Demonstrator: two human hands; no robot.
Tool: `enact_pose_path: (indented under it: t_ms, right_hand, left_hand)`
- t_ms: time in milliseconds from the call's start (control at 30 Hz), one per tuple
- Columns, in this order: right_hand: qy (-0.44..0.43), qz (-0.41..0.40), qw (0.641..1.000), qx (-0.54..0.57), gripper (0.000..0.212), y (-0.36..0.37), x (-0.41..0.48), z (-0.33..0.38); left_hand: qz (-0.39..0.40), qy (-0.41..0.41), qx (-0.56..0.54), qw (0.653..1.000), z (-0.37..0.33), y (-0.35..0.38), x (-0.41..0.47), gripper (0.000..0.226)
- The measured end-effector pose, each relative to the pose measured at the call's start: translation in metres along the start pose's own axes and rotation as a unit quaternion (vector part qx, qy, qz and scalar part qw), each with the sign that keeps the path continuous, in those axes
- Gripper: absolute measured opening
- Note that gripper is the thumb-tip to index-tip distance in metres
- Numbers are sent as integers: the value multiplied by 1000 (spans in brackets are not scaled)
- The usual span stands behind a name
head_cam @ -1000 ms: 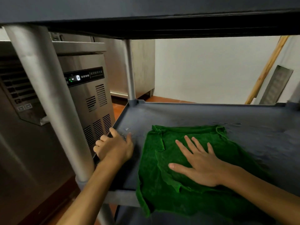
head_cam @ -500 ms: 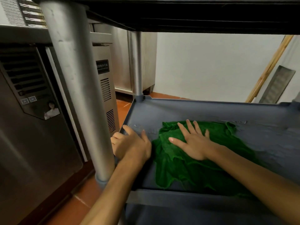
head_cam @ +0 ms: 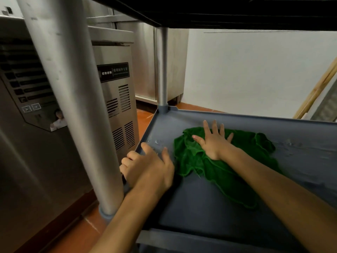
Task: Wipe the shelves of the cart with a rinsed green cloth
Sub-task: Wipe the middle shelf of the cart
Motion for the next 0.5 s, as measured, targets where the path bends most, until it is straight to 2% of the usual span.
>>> enact_pose_path:
  t_ms: [233,500]
  right_hand:
    - [38,-46,998,12,81,1,46,13]
    - [82,-133,987,28,90,-1,60,20]
  left_hand:
    - [-4,10,5,1000,1,-4,15,65]
    - [-20,13,12,1000,0,-3,22,73]
Point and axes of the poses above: each hand's wrist, its own x-axis towards the middle knuckle, its own y-axis out of the palm, z = x × y, the point moved 1 cm from there along x, towards the middle knuckle
